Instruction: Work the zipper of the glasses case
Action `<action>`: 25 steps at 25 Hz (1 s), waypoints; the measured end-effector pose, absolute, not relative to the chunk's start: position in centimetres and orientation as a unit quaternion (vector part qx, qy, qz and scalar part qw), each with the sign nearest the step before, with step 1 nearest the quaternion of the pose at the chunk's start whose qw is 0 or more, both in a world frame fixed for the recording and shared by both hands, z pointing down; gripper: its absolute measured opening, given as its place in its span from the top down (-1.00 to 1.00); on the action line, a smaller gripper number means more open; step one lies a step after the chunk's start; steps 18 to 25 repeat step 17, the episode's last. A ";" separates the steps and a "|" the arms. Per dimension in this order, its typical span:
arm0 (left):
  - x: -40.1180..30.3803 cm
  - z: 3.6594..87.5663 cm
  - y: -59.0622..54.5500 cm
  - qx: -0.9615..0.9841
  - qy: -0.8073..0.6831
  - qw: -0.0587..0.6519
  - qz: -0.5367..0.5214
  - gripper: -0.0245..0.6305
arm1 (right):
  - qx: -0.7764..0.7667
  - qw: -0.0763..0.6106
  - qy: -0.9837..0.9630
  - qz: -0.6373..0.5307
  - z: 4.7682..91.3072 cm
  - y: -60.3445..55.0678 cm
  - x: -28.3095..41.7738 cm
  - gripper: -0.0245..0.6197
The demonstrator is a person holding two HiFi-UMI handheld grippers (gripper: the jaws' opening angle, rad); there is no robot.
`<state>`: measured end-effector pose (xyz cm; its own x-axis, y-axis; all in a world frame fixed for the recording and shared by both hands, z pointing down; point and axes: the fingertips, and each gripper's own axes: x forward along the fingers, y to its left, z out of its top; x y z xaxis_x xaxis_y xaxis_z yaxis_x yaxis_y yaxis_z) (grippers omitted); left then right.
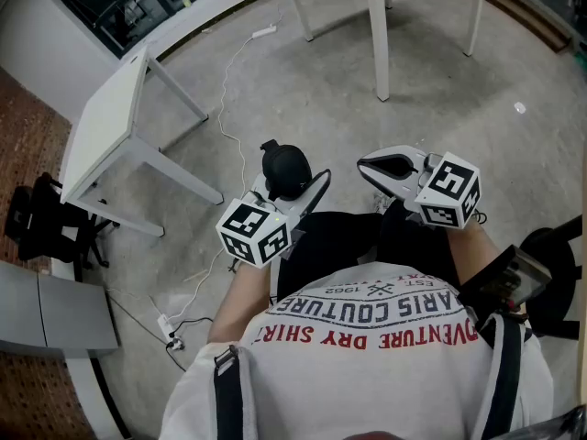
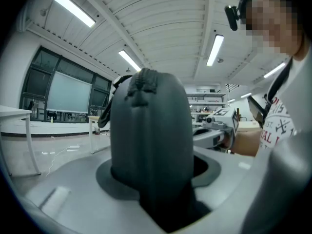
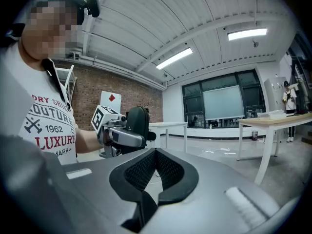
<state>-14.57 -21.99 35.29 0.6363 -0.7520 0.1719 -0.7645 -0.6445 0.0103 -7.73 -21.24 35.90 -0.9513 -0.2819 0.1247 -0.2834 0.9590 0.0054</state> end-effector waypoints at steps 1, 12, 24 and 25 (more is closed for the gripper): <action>-14.5 35.3 -22.1 0.904 -0.419 0.042 0.077 0.16 | 0.143 0.063 -0.988 0.007 35.9 -21.3 -7.7 0.92; -14.1 35.8 -22.0 0.906 -0.414 0.047 0.081 0.17 | 0.135 0.066 -0.989 0.006 36.2 -21.0 -7.9 0.92; -14.4 35.8 -22.0 0.906 -0.413 0.048 0.080 0.16 | 0.132 0.068 -0.989 0.005 36.3 -21.0 -8.3 0.92; -14.4 35.8 -22.0 0.906 -0.413 0.048 0.080 0.16 | 0.132 0.068 -0.989 0.005 36.3 -21.0 -8.3 0.92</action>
